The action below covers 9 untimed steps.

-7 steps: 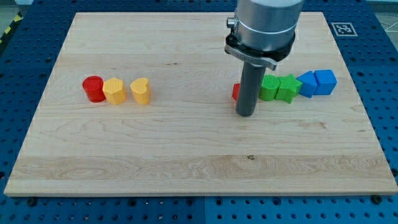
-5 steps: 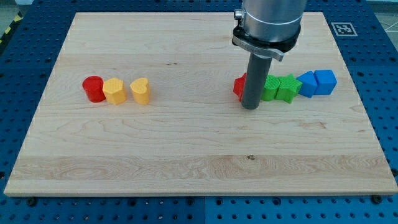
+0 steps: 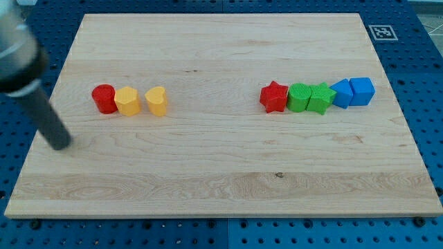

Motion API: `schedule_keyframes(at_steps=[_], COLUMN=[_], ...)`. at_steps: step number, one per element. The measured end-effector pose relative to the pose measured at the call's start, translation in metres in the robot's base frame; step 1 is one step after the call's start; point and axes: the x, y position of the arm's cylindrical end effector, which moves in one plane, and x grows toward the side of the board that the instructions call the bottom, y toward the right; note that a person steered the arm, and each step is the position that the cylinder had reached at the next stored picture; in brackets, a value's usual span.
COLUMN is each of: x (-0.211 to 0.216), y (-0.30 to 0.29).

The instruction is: Move red circle along with yellow hexagon a bit right

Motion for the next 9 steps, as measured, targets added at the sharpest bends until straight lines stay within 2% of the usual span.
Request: schedule_keyframes(at_steps=[3,4,5,7,9], x=[-0.087,-0.115,-0.118,-0.118,-0.088], y=[0.003,0.024,0.051,0.049,0.04])
